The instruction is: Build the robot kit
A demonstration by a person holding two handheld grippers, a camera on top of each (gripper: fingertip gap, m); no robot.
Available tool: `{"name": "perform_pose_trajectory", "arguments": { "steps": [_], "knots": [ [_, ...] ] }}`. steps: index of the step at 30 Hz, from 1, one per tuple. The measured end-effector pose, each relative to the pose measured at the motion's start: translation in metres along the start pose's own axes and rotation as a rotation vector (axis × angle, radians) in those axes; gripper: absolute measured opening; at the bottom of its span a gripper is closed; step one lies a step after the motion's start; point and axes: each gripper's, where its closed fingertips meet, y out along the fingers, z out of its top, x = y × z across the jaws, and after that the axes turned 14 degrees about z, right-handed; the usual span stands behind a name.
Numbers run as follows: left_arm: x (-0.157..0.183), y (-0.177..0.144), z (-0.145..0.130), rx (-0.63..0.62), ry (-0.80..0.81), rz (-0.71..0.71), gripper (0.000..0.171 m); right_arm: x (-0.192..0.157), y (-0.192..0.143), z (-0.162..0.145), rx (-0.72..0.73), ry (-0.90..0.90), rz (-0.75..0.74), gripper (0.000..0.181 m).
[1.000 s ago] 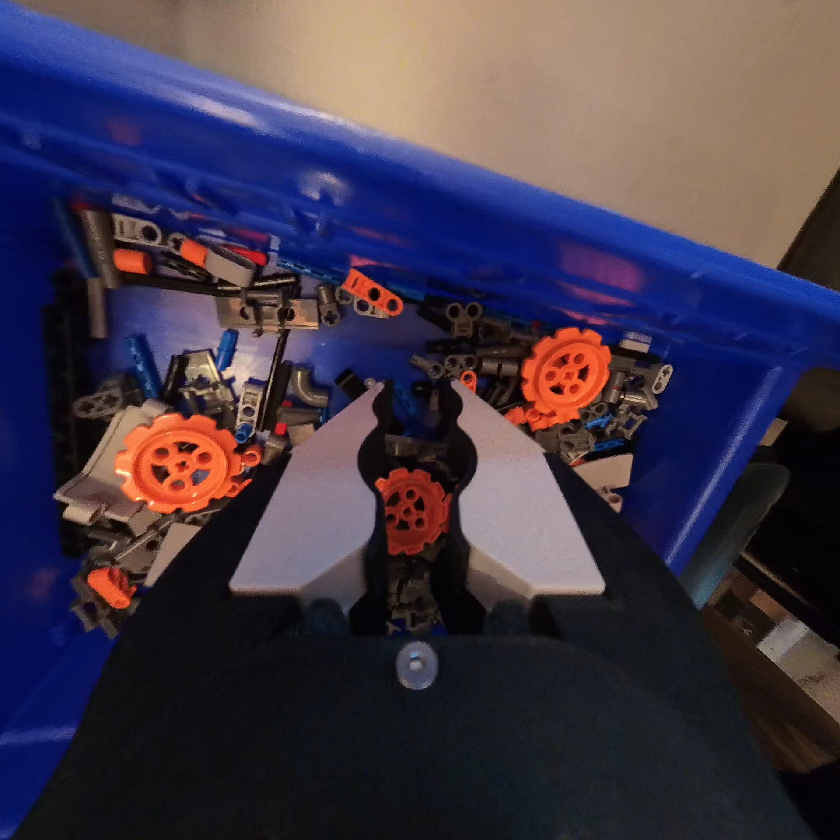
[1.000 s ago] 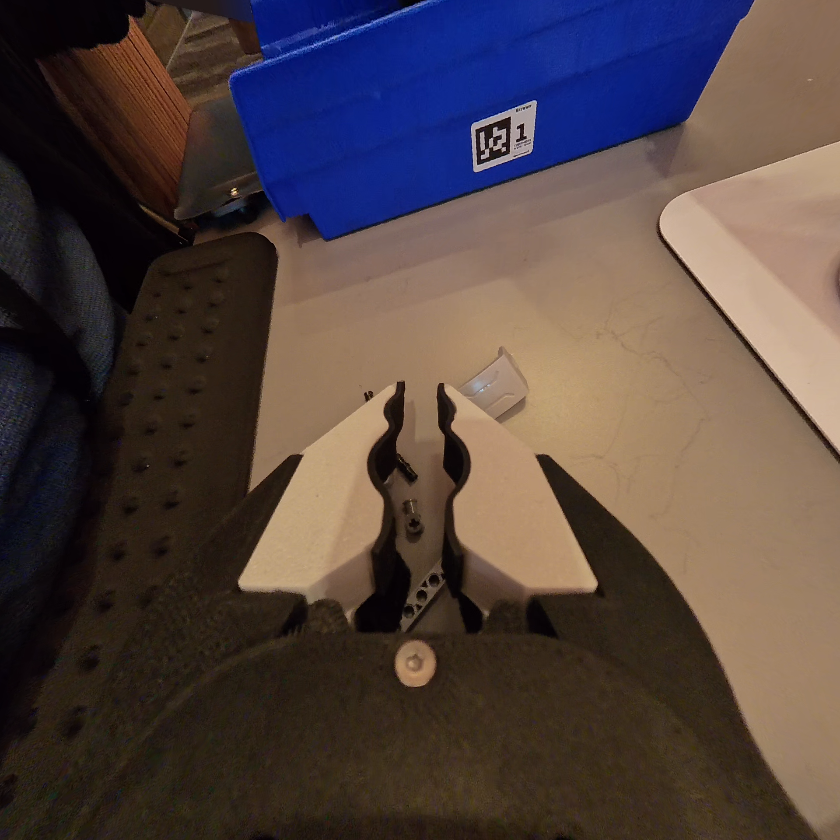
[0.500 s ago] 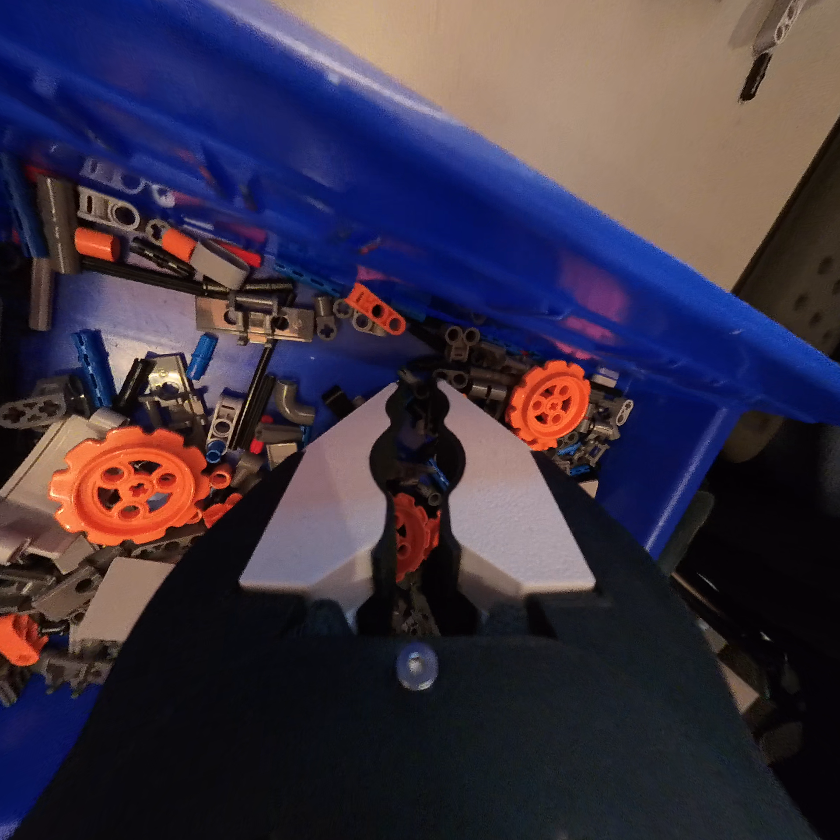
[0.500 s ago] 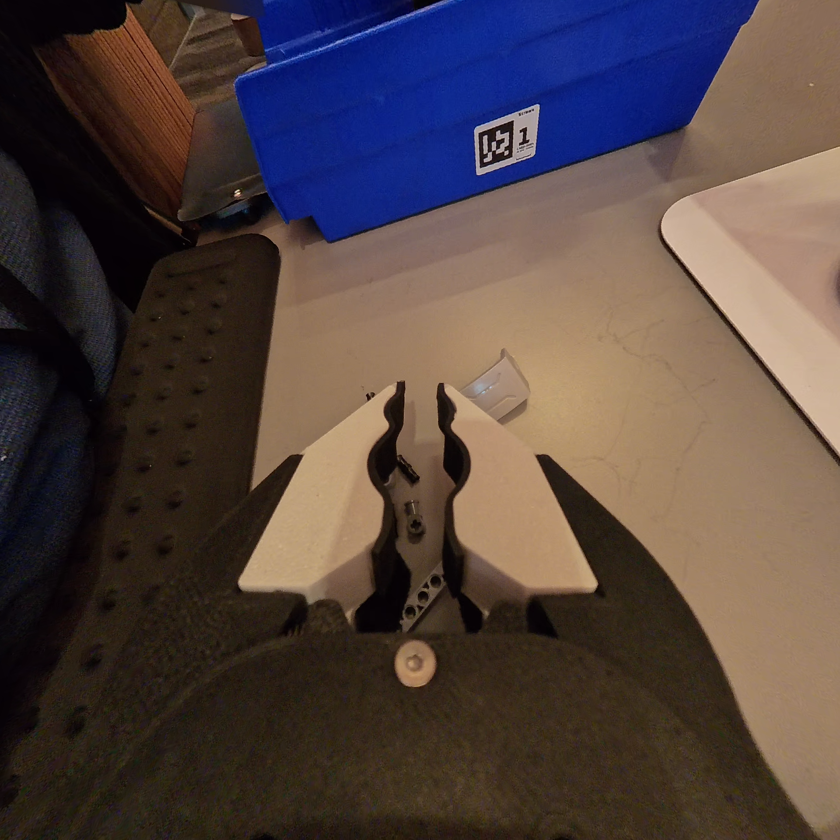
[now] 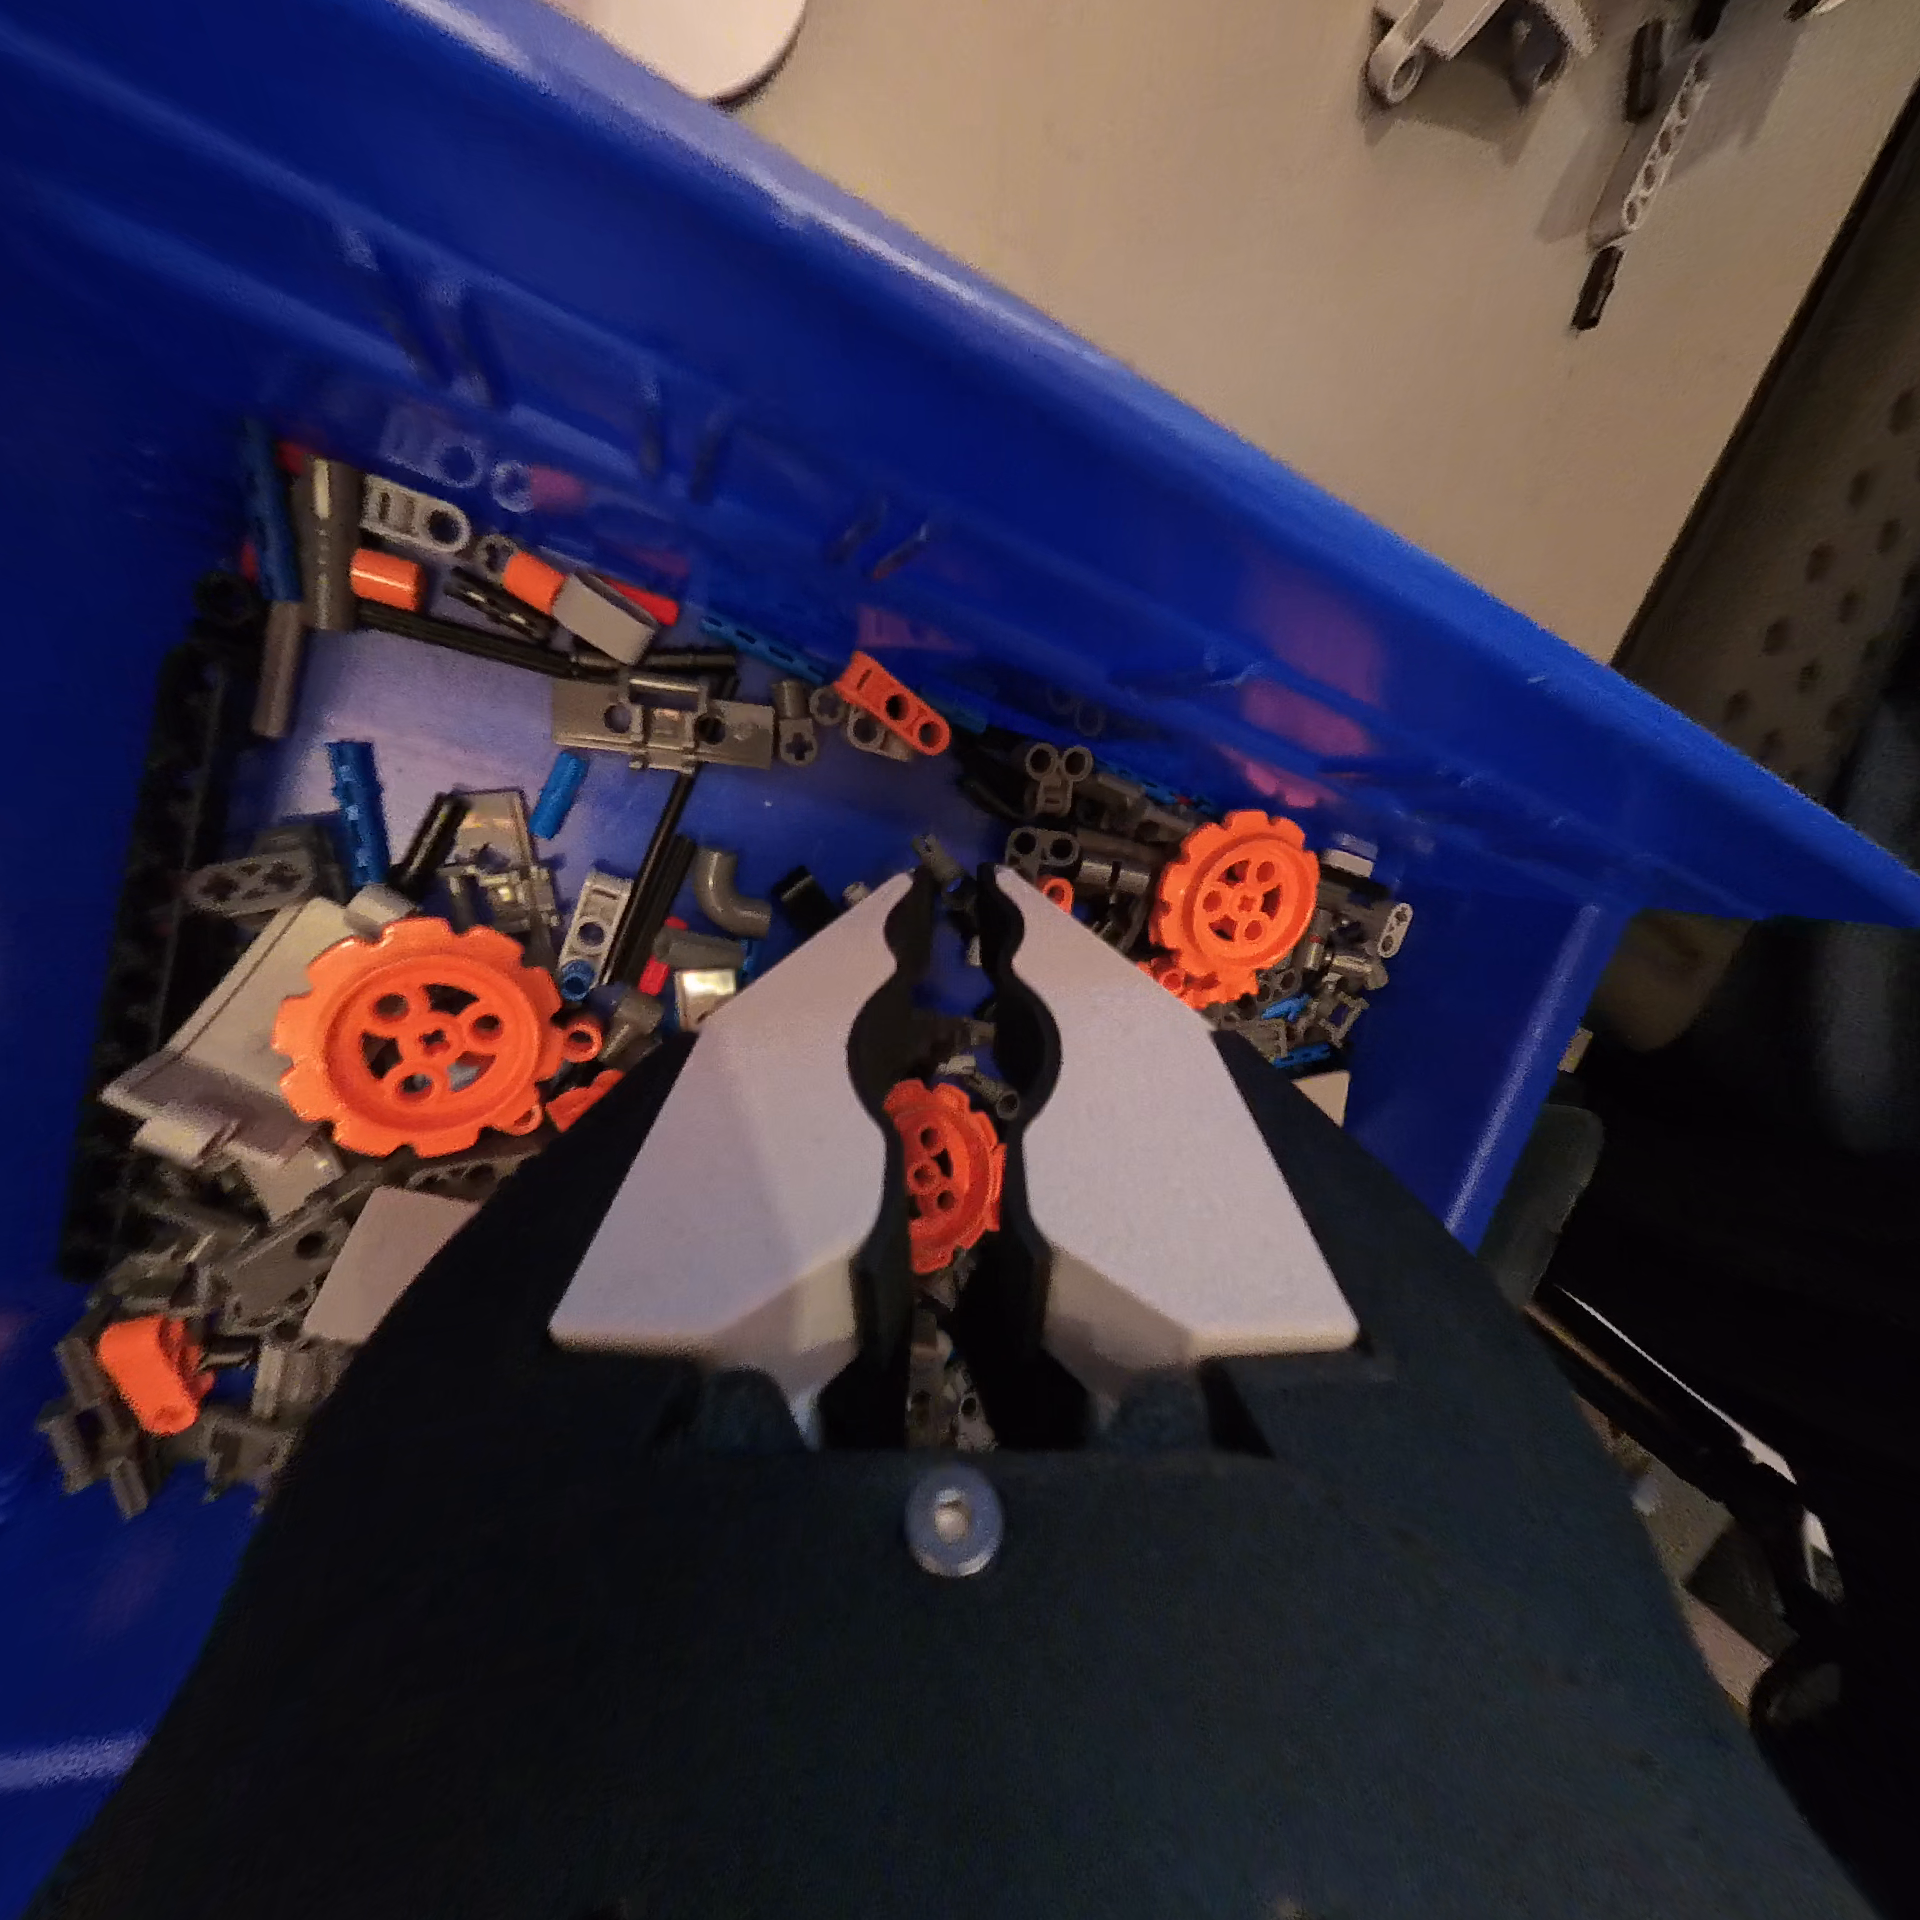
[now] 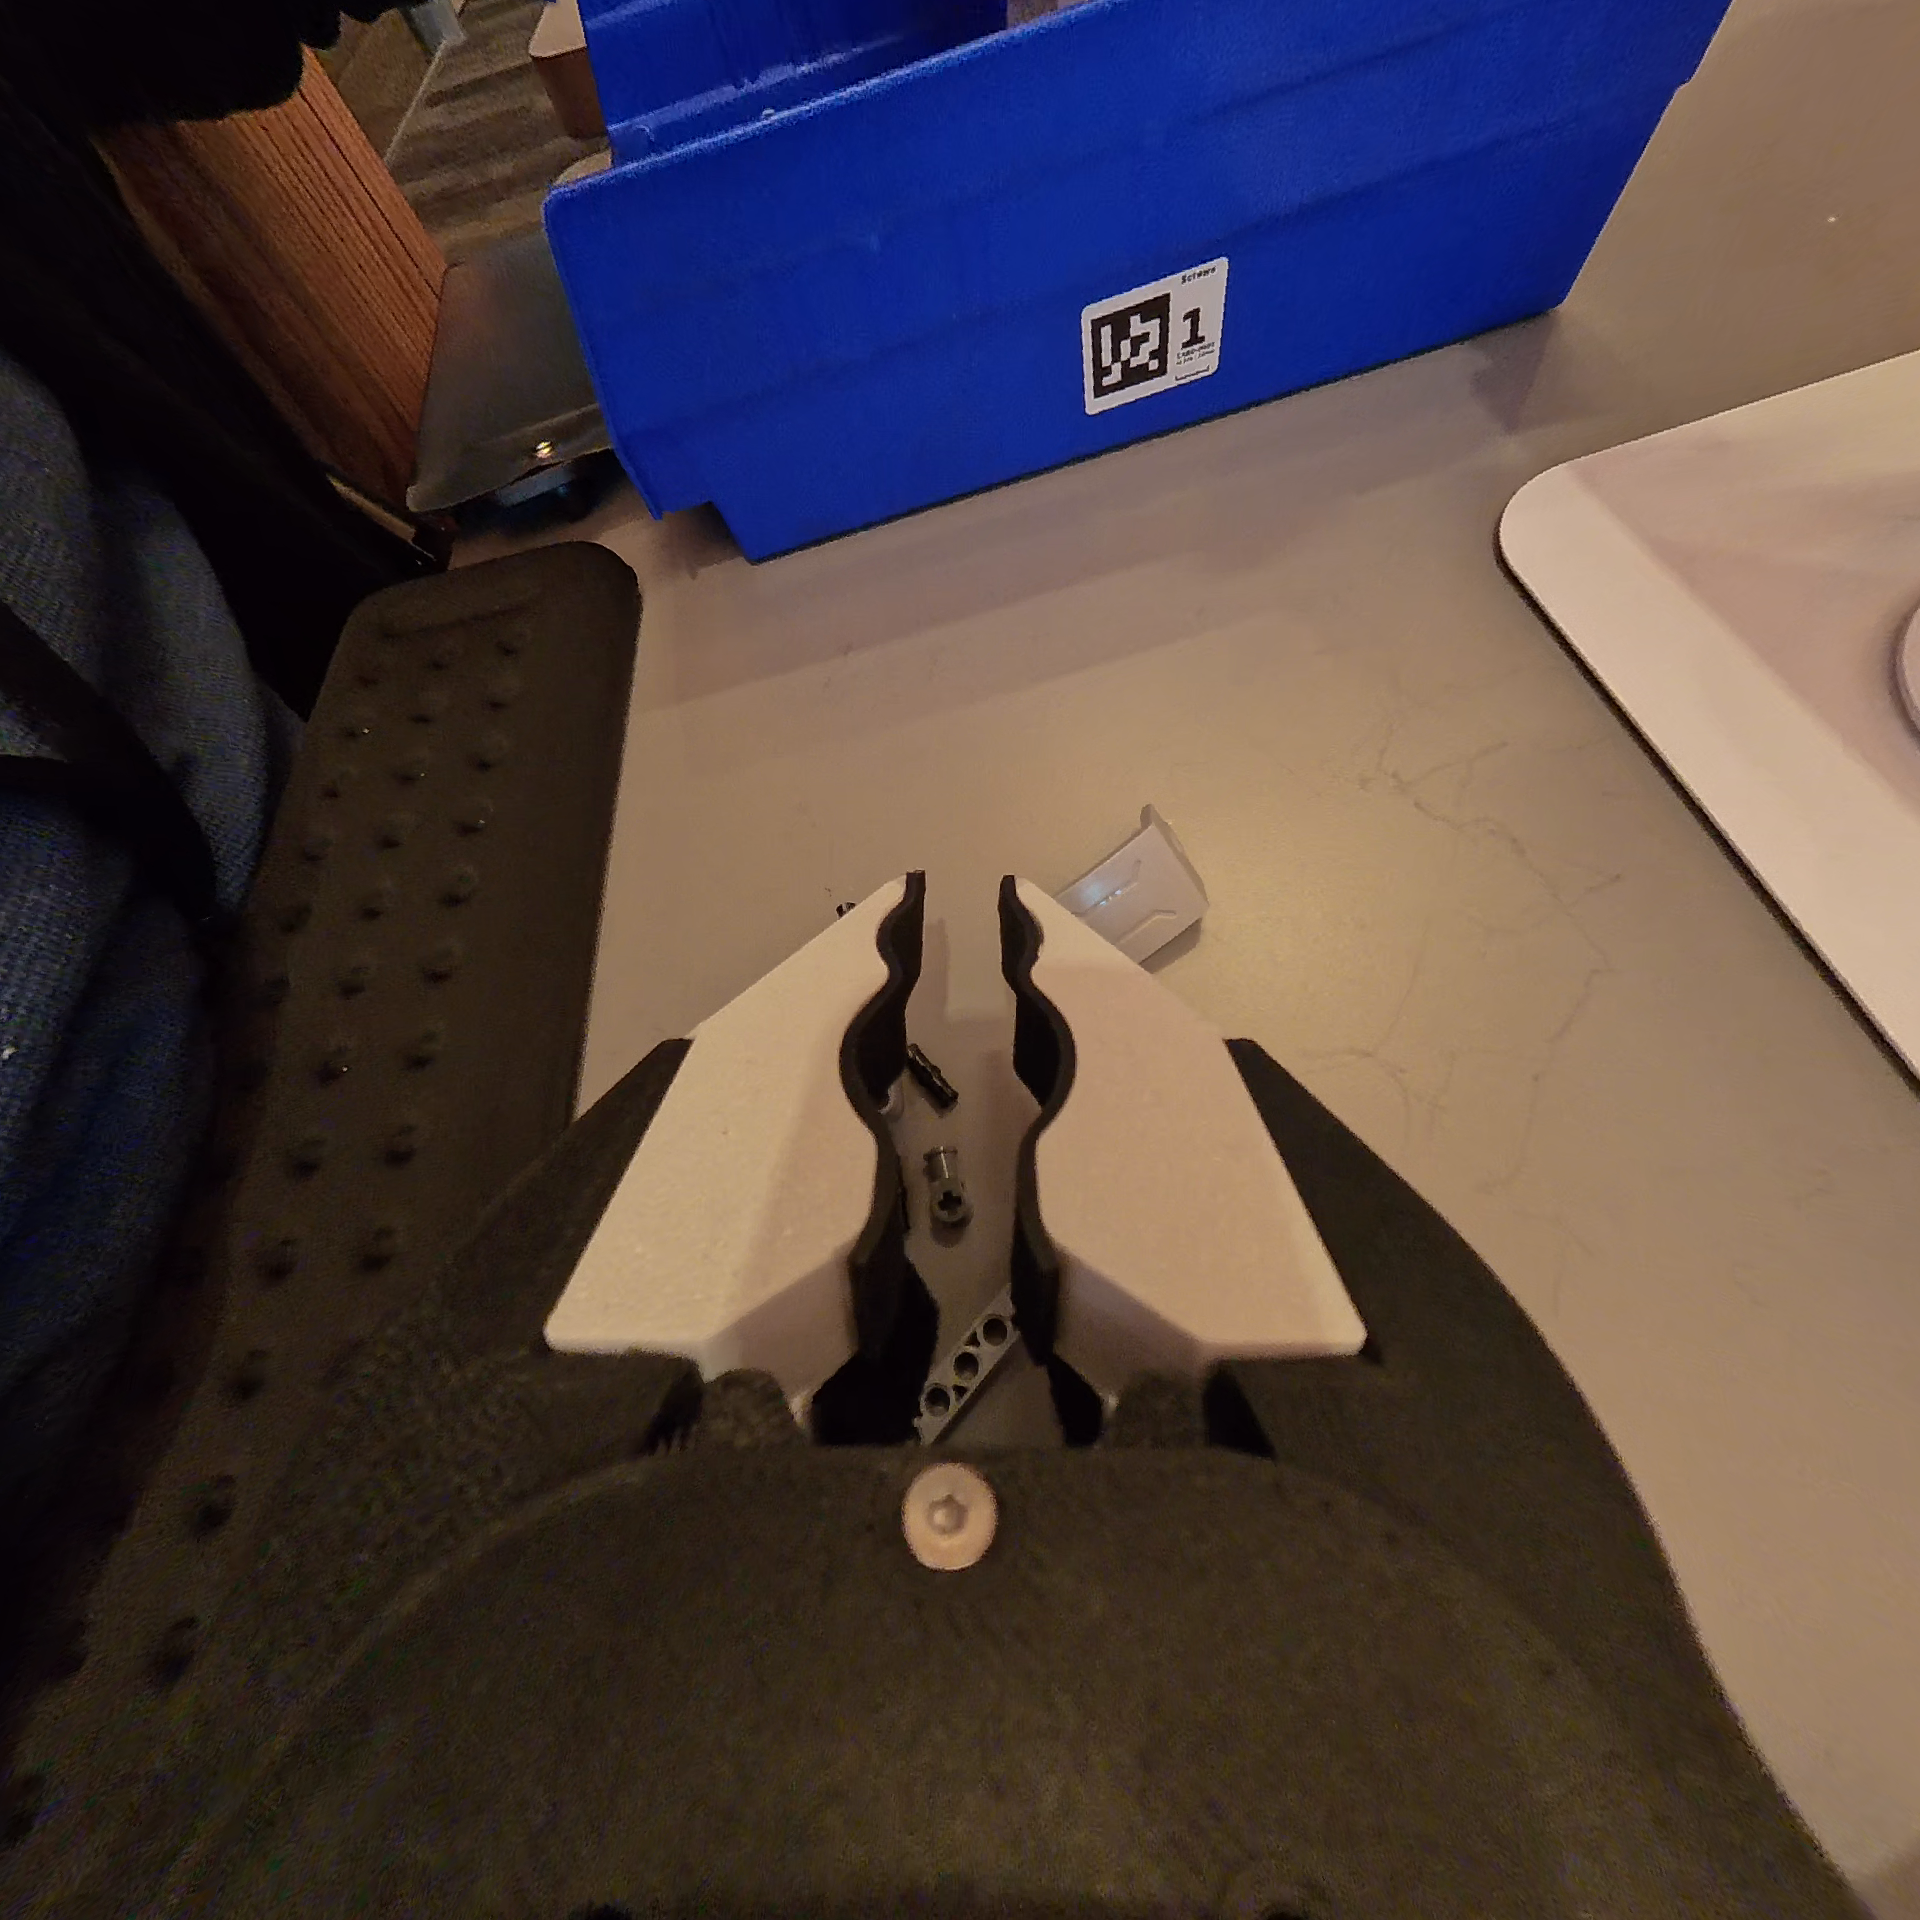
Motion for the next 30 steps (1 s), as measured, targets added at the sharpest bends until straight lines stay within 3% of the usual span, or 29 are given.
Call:
{"name": "perform_pose_trajectory", "arguments": {
  "steps": [8, 14, 22, 30],
  "knots": [
    [0.0, -0.059, 0.015, 0.086, 0.052, 0.1, 0.004, -0.003, -0.005, 0.009, 0.013, -0.039, -0.028, 0.011],
    [0.04, -0.088, 0.055, 0.152, 0.145, 0.119, 0.005, -0.007, -0.015, 0.016, 0.023, -0.079, -0.063, 0.011],
    [0.116, -0.044, 0.101, 0.042, 0.35, 0.03, 0.005, -0.007, -0.037, 0.016, 0.039, -0.099, -0.122, 0.011],
    [0.145, 0.025, 0.104, -0.17, 0.453, -0.03, 0.005, -0.006, -0.06, 0.008, 0.039, -0.096, -0.185, 0.011]
  ]
}}
